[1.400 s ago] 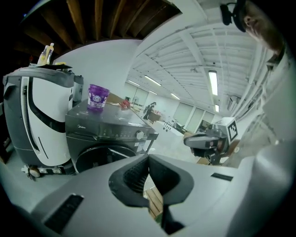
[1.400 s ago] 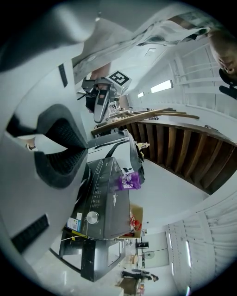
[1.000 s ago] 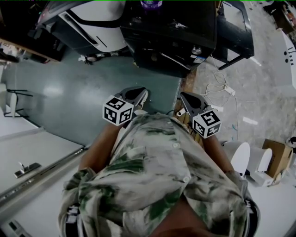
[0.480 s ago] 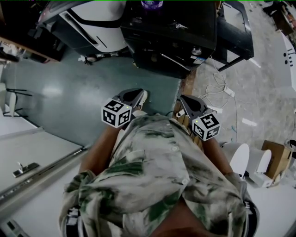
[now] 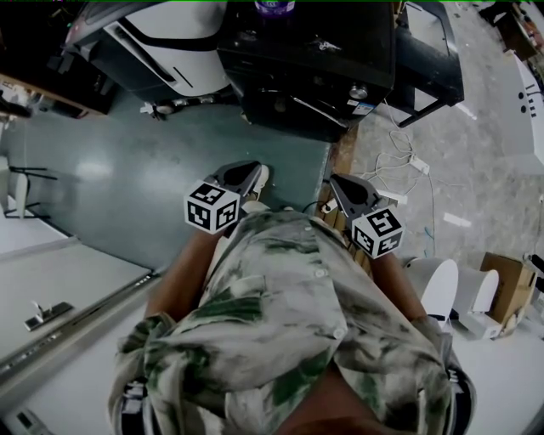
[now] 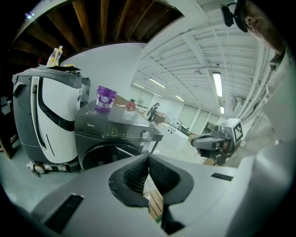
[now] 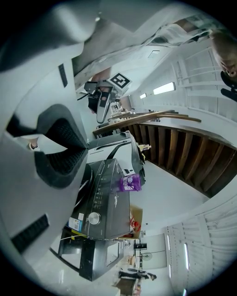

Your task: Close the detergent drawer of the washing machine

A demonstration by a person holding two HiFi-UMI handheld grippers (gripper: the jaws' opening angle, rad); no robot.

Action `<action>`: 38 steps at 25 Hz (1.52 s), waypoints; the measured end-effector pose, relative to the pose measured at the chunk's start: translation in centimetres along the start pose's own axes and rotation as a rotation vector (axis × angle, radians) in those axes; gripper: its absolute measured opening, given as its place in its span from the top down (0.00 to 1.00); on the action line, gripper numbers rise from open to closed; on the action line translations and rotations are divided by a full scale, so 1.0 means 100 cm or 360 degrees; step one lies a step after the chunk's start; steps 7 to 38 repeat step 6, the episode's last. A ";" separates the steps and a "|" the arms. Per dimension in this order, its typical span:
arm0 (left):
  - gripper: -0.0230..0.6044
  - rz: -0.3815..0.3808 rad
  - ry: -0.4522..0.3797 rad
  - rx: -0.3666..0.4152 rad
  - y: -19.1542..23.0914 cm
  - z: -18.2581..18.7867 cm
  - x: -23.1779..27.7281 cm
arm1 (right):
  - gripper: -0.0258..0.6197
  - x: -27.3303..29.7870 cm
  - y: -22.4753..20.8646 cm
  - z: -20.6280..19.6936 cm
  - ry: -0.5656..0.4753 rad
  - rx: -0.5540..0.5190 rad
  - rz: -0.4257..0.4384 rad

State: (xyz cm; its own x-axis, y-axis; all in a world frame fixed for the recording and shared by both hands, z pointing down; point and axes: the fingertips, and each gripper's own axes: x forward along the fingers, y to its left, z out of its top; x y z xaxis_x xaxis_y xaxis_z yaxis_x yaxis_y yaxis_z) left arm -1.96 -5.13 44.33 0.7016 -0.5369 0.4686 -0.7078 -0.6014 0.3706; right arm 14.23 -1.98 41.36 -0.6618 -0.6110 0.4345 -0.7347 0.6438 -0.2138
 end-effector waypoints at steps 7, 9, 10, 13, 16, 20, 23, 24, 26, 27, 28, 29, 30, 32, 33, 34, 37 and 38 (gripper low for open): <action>0.92 0.0002 0.0011 -0.0030 0.010 0.000 0.003 | 0.93 0.005 -0.004 0.000 0.0007 0.0001 -0.0009; 0.92 0.0002 0.0011 -0.0030 0.010 0.000 0.003 | 0.93 0.005 -0.004 0.000 0.0007 0.0001 -0.0009; 0.92 0.0002 0.0011 -0.0030 0.010 0.000 0.003 | 0.93 0.005 -0.004 0.000 0.0007 0.0001 -0.0009; 0.92 0.0002 0.0011 -0.0030 0.010 0.000 0.003 | 0.93 0.005 -0.004 0.000 0.0007 0.0001 -0.0009; 0.92 0.0002 0.0011 -0.0030 0.010 0.000 0.003 | 0.93 0.005 -0.004 0.000 0.0007 0.0001 -0.0009; 0.92 0.0002 0.0011 -0.0030 0.010 0.000 0.003 | 0.93 0.005 -0.004 0.000 0.0007 0.0001 -0.0009; 0.92 0.0002 0.0011 -0.0030 0.010 0.000 0.003 | 0.93 0.005 -0.004 0.000 0.0007 0.0001 -0.0009; 0.92 0.0002 0.0011 -0.0030 0.010 0.000 0.003 | 0.93 0.005 -0.004 0.000 0.0007 0.0001 -0.0009; 0.92 0.0002 0.0011 -0.0030 0.010 0.000 0.003 | 0.93 0.005 -0.004 0.000 0.0007 0.0001 -0.0009; 0.92 0.0002 0.0011 -0.0030 0.010 0.000 0.003 | 0.93 0.005 -0.004 0.000 0.0007 0.0001 -0.0009; 0.92 0.0002 0.0011 -0.0030 0.010 0.000 0.003 | 0.93 0.005 -0.004 0.000 0.0007 0.0001 -0.0009; 0.92 0.0002 0.0011 -0.0030 0.010 0.000 0.003 | 0.93 0.005 -0.004 0.000 0.0007 0.0001 -0.0009; 0.92 0.0002 0.0011 -0.0030 0.010 0.000 0.003 | 0.93 0.005 -0.004 0.000 0.0007 0.0001 -0.0009; 0.92 0.0002 0.0011 -0.0030 0.010 0.000 0.003 | 0.93 0.005 -0.004 0.000 0.0007 0.0001 -0.0009; 0.92 0.0002 0.0011 -0.0030 0.010 0.000 0.003 | 0.93 0.005 -0.004 0.000 0.0007 0.0001 -0.0009; 0.92 0.0002 0.0011 -0.0030 0.010 0.000 0.003 | 0.93 0.005 -0.004 0.000 0.0007 0.0001 -0.0009; 0.92 0.0002 0.0011 -0.0030 0.010 0.000 0.003 | 0.93 0.005 -0.004 0.000 0.0007 0.0001 -0.0009; 0.92 0.0002 0.0011 -0.0030 0.010 0.000 0.003 | 0.93 0.005 -0.004 0.000 0.0007 0.0001 -0.0009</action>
